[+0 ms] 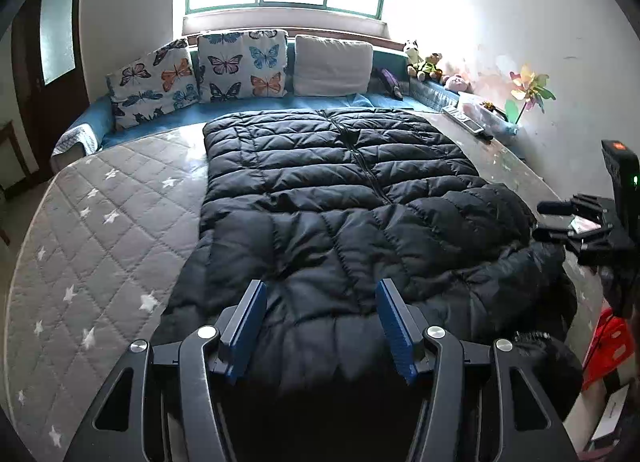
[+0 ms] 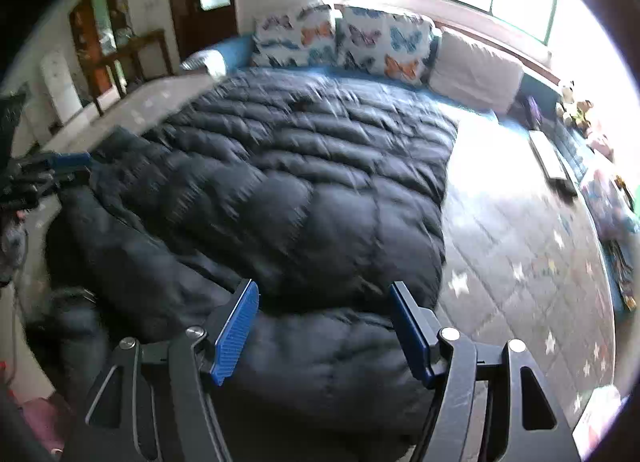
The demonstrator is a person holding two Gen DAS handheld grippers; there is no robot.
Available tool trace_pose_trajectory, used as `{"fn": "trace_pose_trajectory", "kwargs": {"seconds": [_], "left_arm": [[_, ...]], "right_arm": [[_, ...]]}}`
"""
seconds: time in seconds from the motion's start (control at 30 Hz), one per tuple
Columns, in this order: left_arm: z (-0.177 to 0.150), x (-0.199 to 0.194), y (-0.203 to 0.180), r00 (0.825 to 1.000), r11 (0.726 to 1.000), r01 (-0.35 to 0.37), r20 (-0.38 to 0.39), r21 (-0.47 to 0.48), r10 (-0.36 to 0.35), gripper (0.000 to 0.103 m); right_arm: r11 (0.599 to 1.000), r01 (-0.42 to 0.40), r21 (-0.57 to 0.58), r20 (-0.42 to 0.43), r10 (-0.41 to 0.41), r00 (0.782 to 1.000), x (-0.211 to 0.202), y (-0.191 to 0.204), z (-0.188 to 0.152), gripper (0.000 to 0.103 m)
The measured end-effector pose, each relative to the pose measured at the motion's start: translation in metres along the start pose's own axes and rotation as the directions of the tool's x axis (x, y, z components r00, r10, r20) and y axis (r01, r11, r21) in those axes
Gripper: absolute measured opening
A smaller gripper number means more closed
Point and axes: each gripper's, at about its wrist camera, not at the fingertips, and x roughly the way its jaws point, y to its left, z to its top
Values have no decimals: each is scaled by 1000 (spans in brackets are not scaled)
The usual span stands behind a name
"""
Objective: Fold large clothes
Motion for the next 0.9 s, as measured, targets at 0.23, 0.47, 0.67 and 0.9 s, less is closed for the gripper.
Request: {"fn": "trace_pose_trajectory", "kwargs": {"seconds": [0.23, 0.47, 0.67, 0.9], "left_arm": [[-26, 15, 12, 999, 1000, -3, -47, -24, 2, 61], [-22, -15, 2, 999, 1000, 5, -38, 21, -5, 61], [-53, -56, -11, 995, 993, 79, -68, 91, -73, 68], [-110, -78, -32, 990, 970, 57, -137, 235, -25, 73]], "right_arm": [[999, -42, -3, -69, 42, 997, 45, 12, -17, 75], [999, -11, -37, -29, 10, 1000, -1, 7, -11, 75], [980, 9, -198, -34, -16, 999, -31, 22, -41, 75], [896, 52, -442, -46, -81, 996, -47, 57, -88, 75]]}}
